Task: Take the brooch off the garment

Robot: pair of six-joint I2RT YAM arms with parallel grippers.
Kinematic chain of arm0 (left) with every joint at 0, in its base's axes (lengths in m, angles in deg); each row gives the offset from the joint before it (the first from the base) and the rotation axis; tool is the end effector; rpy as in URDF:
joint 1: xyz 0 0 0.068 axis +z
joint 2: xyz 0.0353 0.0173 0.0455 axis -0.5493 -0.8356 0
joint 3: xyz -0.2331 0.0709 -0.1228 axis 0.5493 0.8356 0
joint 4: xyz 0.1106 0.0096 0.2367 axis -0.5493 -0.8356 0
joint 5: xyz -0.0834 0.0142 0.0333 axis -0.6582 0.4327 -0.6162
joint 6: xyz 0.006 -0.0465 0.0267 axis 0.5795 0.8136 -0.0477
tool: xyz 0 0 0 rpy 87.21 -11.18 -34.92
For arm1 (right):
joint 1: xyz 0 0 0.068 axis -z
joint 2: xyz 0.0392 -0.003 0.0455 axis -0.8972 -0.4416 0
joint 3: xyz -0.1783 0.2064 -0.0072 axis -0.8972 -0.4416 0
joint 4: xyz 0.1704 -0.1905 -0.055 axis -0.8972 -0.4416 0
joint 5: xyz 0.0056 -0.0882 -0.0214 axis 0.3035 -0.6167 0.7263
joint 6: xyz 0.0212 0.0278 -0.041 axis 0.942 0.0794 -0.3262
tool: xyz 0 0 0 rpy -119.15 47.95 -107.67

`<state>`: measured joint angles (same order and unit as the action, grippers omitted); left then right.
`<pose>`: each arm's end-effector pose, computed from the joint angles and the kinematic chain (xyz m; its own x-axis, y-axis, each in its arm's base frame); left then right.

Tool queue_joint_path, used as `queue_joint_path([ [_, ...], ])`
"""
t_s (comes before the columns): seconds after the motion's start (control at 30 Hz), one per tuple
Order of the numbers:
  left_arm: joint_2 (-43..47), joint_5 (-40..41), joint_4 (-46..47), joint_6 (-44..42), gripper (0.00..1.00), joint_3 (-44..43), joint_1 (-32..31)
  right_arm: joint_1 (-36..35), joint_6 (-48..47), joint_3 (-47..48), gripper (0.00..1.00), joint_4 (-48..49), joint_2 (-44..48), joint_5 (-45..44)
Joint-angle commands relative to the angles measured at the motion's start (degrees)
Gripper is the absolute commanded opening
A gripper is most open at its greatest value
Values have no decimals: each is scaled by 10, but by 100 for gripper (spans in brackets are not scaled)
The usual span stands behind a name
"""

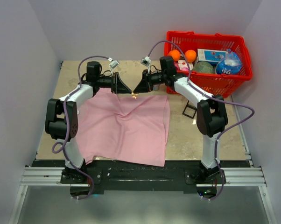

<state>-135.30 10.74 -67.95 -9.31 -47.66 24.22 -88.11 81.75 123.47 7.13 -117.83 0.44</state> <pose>0.4025 -0.0996 0.2496 -0.7035 0.0376 -0.7097 0.7080 0.1237 -0.6953 0.4111 0.2201 0.2736 -0.5211 -0.2020 -0.8292 -0.8535 0.1265 0.5056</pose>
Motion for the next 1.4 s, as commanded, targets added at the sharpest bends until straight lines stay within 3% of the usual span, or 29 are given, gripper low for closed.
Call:
queue_joint_path([
  [0.0,6,-18,40,18,21,-19,-6,-1,-1,12,0,1,14,-4],
  [0.27,-1,-19,75,49,11,-18,-7,-1,-2,12,0,3,12,-5],
  [0.37,-5,-18,82,56,20,-18,-10,-1,1,13,0,4,10,-5],
  [0.47,-7,-18,85,58,21,-18,-14,-1,1,15,0,4,8,-5],
  [0.53,-10,-17,89,58,17,-19,-15,-1,1,16,0,5,6,-5],
  [0.63,-12,-21,96,63,0,-19,-17,-1,3,16,0,5,7,-6],
  [1.37,-6,-6,112,80,0,-9,-19,0,143,10,0,98,-16,-43],
])
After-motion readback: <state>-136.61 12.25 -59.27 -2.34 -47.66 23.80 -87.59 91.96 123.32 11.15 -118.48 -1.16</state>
